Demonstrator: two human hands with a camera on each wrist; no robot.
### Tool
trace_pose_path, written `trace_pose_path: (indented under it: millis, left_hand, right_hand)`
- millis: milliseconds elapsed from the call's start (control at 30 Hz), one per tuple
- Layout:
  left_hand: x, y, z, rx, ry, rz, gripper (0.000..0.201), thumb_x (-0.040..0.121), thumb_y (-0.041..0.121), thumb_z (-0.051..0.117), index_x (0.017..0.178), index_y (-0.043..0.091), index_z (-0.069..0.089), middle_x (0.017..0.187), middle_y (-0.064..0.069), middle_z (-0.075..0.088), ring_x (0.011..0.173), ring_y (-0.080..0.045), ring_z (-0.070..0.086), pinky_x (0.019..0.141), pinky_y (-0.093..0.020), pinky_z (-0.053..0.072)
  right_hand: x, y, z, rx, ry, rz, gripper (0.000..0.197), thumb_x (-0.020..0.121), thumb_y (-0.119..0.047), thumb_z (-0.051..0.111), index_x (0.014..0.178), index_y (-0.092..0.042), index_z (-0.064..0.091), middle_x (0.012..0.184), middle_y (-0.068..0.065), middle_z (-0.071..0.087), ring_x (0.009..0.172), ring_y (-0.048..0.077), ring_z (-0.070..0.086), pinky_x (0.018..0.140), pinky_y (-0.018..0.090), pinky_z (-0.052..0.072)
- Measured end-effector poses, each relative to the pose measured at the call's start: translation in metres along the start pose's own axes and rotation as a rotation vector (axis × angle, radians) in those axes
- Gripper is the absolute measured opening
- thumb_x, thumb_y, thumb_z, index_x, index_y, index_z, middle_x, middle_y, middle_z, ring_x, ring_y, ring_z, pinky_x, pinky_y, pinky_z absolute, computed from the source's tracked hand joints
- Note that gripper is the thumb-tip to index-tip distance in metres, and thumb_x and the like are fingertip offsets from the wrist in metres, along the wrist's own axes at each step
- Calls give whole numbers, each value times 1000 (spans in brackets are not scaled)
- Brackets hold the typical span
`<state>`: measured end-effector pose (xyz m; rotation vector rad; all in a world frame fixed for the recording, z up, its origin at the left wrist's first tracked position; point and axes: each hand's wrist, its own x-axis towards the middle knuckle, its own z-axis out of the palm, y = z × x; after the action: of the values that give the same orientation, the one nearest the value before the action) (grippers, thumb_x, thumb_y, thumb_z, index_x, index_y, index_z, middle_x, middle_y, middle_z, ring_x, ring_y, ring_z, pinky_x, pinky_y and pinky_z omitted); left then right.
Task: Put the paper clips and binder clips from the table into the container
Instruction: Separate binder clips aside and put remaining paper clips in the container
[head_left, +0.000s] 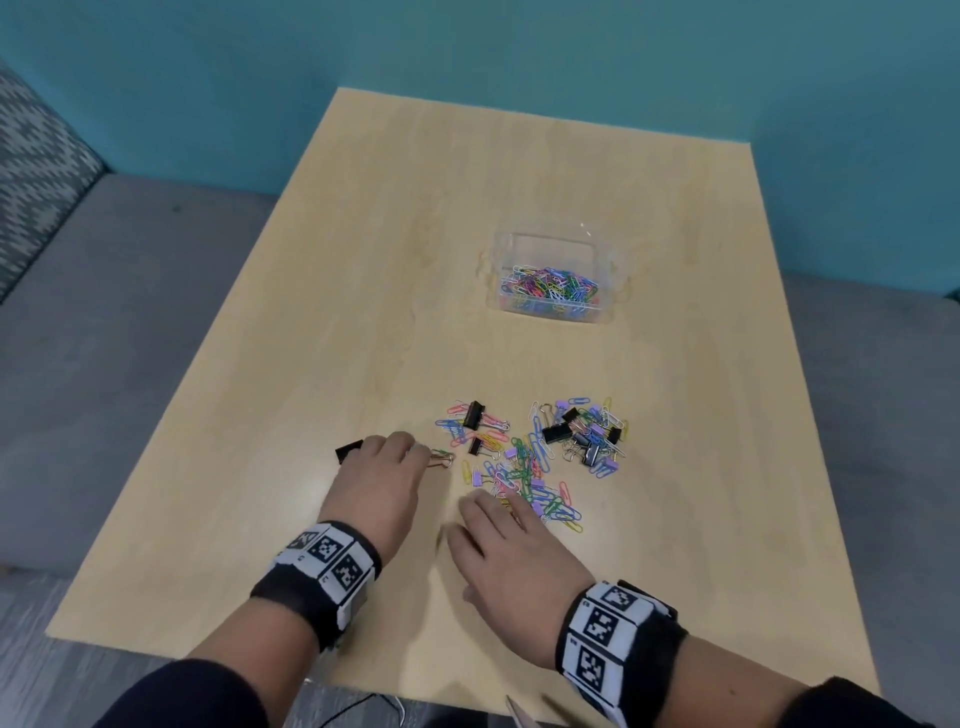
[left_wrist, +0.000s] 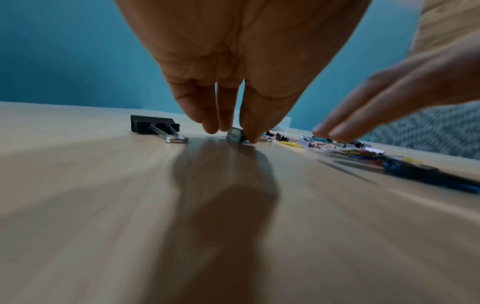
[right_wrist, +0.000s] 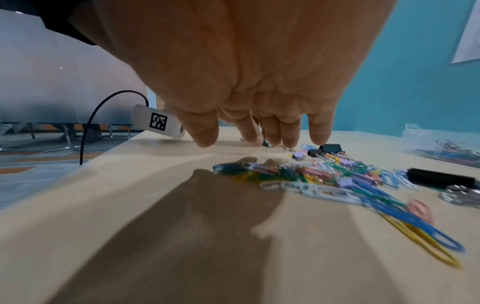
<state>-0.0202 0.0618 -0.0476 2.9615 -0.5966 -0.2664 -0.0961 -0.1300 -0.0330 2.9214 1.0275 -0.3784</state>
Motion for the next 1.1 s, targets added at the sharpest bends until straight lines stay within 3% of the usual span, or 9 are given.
trace_pose_path:
  millis: [233, 367, 433, 533, 633, 733, 900, 967, 1100]
  left_hand:
    - [-7, 2, -1, 27, 17, -65, 17, 72, 20, 47, 81, 13, 60, 77, -8, 58, 66, -31, 50, 56, -41, 45]
    - [-16, -4, -5, -26, 6, -229, 19, 68, 18, 70, 83, 12, 61, 77, -7, 59, 71, -34, 53, 58, -39, 46]
    - [-20, -6, -7, -29, -13, -257, 23, 67, 18, 73, 85, 12, 61, 80, -7, 59, 72, -34, 54, 58, -38, 46]
    - [-23, -5, -11, -52, 17, -267, 25, 74, 22, 72, 95, 13, 63, 93, -9, 61, 80, -34, 54, 65, -41, 48]
    - [-25, 1, -17, -73, 66, -246, 23, 81, 26, 53, 98, 14, 62, 97, -8, 60, 82, -33, 53, 68, -41, 49]
    - [-25, 6, -22, -97, 69, -196, 33, 80, 27, 40, 98, 14, 64, 97, -7, 60, 81, -32, 53, 68, -41, 50]
    - [-16, 15, -15, -4, -64, 49, 37, 68, 8, 53, 102, 19, 63, 92, -4, 58, 74, -28, 49, 61, -40, 48]
    - [-9, 23, -14, 29, -140, 113, 49, 65, 6, 57, 111, 23, 60, 90, -4, 55, 73, -27, 48, 58, -38, 47]
    - [4, 35, -13, 90, -226, 125, 59, 77, 9, 43, 133, 28, 39, 110, -7, 46, 93, -29, 42, 71, -36, 36]
  right_hand:
    - [36, -8, -5, 8, -29, 113, 64, 94, -30, 44, 144, 2, 21, 151, 29, 21, 140, 43, 19, 115, 56, 10]
    - [40, -16, -1, -29, -43, 59, 64, 93, -29, 45, 143, 3, 23, 145, 30, 28, 134, 44, 26, 113, 59, 12]
    - [43, -20, 0, -14, -12, 61, 63, 92, -30, 48, 141, 3, 27, 141, 29, 33, 130, 45, 31, 111, 59, 16]
    - [55, -19, -4, 29, -3, 138, 66, 93, -33, 43, 145, 1, 20, 150, 29, 21, 136, 45, 20, 112, 60, 11]
    - [62, -22, -6, 16, -55, 168, 69, 93, -30, 40, 148, 1, 11, 153, 30, 9, 140, 47, 8, 111, 61, 5]
    - [50, -25, -1, -4, -57, 103, 68, 93, -34, 42, 147, 1, 18, 148, 29, 23, 137, 46, 17, 111, 61, 8]
    - [6, -9, 9, -7, -10, -8, 67, 85, -47, 58, 136, -4, 44, 127, 19, 52, 130, 41, 40, 110, 57, 26]
    - [-6, -2, 11, -9, 2, -25, 64, 82, -45, 62, 131, -5, 48, 121, 16, 56, 126, 39, 45, 108, 55, 31]
    - [-17, 3, 14, 5, 2, -3, 60, 85, -40, 57, 132, -5, 45, 127, 16, 52, 129, 37, 42, 108, 54, 31]
